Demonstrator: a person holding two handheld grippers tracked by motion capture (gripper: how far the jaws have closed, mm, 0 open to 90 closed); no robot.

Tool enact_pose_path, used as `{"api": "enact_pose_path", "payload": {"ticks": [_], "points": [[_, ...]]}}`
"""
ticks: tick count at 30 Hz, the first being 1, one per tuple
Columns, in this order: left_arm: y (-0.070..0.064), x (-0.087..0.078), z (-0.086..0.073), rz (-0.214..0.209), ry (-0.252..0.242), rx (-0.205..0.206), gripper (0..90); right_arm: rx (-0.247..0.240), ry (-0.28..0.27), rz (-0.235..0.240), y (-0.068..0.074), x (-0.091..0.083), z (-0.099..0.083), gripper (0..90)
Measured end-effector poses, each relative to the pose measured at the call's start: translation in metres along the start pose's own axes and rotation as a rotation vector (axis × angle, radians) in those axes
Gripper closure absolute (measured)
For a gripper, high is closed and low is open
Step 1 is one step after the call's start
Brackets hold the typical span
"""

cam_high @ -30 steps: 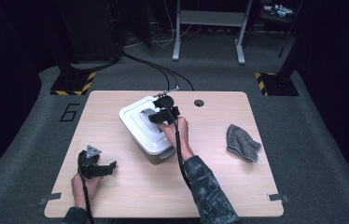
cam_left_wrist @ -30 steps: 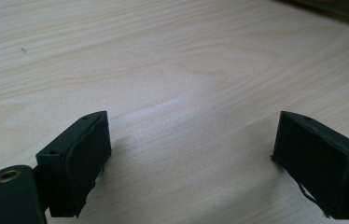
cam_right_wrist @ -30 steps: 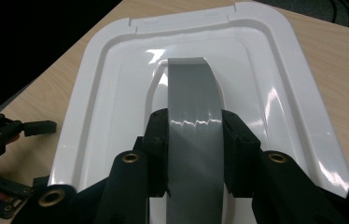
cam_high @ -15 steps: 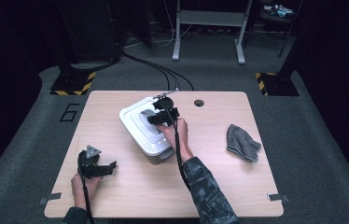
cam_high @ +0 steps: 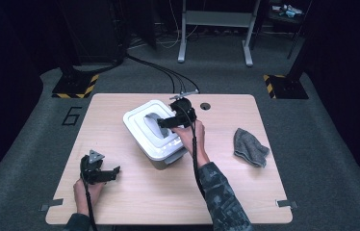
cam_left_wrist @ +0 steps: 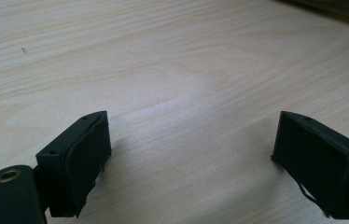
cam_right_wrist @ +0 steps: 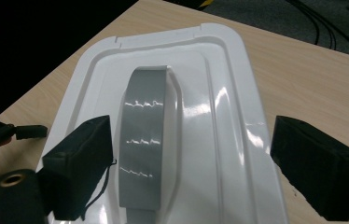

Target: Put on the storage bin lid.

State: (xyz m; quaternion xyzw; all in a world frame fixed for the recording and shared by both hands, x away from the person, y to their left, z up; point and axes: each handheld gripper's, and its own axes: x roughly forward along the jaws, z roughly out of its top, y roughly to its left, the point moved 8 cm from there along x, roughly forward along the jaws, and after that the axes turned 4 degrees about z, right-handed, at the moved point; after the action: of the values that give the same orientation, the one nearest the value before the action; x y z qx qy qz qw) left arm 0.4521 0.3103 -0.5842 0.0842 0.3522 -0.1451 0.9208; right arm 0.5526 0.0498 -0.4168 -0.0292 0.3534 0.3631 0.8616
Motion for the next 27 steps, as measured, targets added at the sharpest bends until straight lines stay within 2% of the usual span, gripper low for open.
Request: {"api": "enact_pose_path", "payload": {"ticks": [3,4,12,16,17,20,25,27], "points": [[0.000,0.000,0.000,0.000,0.000,0.000,10.7,-0.002,-0.007,-0.005,-0.005,-0.010,-0.003,7.7],[0.000,0.000,0.000,-0.002,0.000,-0.002,10.7,-0.023,-0.017,-0.010,-0.010,-0.015,-0.003,6.3],[0.000,0.000,0.000,-0.002,0.000,-0.003,10.7,-0.023,-0.048,-0.025,-0.022,-0.040,-0.008,2.4],[0.000,0.000,0.000,0.000,-0.001,-0.002,10.7,-0.027,-0.066,-0.057,-0.037,-0.062,-0.018,1.1],[0.000,0.000,0.000,-0.002,0.000,-0.003,10.7,-0.027,-0.066,-0.057,-0.037,-0.062,-0.018,1.1],[0.000,0.000,0.000,-0.002,-0.001,-0.003,10.7,-0.020,-0.068,-0.085,-0.049,-0.076,-0.031,0.6],[0.000,0.000,0.000,0.000,0.000,-0.002,10.7,-0.027,-0.061,-0.111,-0.061,-0.086,-0.046,0.5],[0.000,0.000,0.000,0.000,0.000,-0.003,10.7,-0.019,-0.062,-0.124,-0.069,-0.093,-0.058,0.5]]}}
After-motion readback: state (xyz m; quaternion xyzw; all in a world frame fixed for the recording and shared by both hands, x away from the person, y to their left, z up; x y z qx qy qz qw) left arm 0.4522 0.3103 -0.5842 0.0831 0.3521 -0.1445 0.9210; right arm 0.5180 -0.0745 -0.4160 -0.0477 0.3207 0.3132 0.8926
